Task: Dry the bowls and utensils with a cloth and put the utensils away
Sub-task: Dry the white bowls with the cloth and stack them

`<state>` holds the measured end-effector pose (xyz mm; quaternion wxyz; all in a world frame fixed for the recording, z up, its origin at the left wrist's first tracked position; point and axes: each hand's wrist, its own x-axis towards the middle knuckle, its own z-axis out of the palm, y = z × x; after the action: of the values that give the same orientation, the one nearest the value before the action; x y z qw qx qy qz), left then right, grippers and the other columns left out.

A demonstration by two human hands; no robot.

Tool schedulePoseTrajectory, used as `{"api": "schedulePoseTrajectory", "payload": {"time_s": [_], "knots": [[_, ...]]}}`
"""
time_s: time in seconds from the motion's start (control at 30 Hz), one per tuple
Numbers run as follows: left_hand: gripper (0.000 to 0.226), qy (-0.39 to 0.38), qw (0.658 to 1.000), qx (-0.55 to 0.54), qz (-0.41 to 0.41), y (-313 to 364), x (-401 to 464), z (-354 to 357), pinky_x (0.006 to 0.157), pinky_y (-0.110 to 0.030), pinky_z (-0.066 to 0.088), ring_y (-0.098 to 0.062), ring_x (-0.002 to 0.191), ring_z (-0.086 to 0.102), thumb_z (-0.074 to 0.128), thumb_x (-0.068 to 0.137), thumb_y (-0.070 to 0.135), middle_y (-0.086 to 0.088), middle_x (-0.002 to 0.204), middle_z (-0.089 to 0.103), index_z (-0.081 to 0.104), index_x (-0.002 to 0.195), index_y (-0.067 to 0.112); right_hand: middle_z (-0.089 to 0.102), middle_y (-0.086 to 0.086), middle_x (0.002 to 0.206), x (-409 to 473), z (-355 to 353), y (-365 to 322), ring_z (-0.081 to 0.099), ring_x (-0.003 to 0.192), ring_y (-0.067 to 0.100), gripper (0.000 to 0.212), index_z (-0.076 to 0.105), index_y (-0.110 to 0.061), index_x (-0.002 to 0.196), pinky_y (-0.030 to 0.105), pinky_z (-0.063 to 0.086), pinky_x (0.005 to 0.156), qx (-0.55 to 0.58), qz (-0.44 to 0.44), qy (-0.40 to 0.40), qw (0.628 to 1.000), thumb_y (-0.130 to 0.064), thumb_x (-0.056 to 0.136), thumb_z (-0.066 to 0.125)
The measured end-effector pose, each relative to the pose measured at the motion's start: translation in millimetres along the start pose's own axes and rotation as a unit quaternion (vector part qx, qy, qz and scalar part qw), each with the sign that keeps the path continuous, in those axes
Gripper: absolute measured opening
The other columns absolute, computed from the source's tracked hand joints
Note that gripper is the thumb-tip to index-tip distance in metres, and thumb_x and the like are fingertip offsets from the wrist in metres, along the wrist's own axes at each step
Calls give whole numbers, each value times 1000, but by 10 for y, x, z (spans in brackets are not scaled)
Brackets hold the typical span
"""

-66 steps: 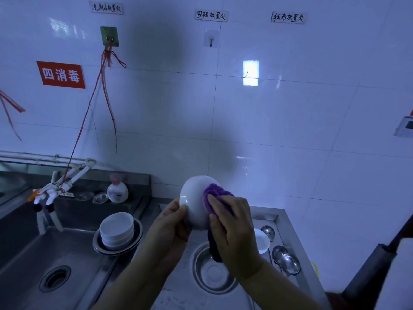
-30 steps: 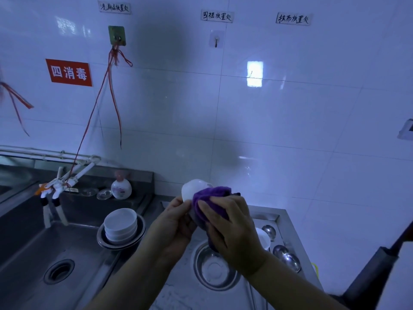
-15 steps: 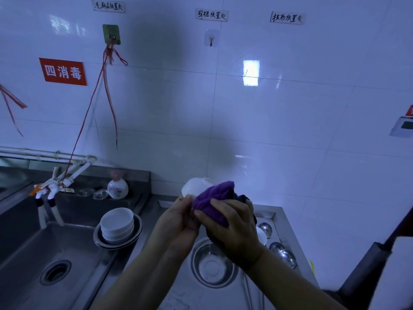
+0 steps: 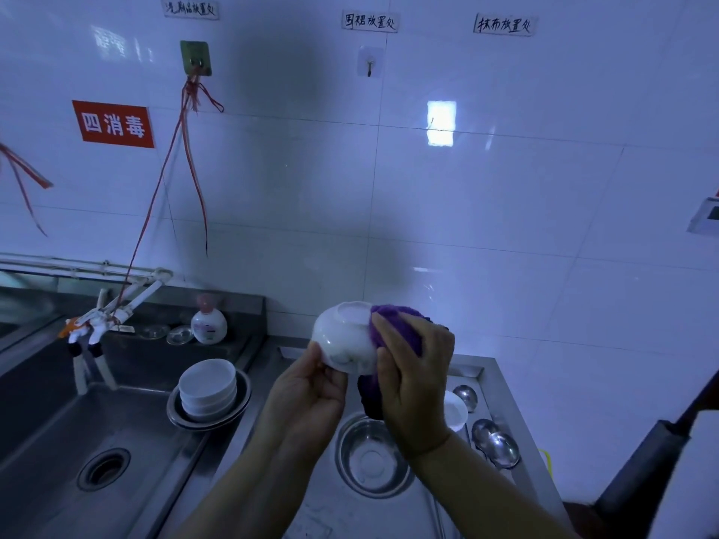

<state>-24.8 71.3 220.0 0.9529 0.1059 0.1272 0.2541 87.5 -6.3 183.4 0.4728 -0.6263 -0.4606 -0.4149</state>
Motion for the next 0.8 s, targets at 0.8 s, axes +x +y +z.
{"api": "schedulePoseTrajectory", "payload": {"time_s": [0.8], "knots": [[36, -100, 927, 357, 57, -83, 159, -143, 77, -27, 56, -24, 99, 66, 50, 81, 17, -17, 111, 68, 64, 113, 5, 58, -4, 110, 225, -295, 468, 53, 104, -1, 30, 58, -32, 112, 8, 39, 88, 221, 254, -159, 928, -22, 94, 37]]}}
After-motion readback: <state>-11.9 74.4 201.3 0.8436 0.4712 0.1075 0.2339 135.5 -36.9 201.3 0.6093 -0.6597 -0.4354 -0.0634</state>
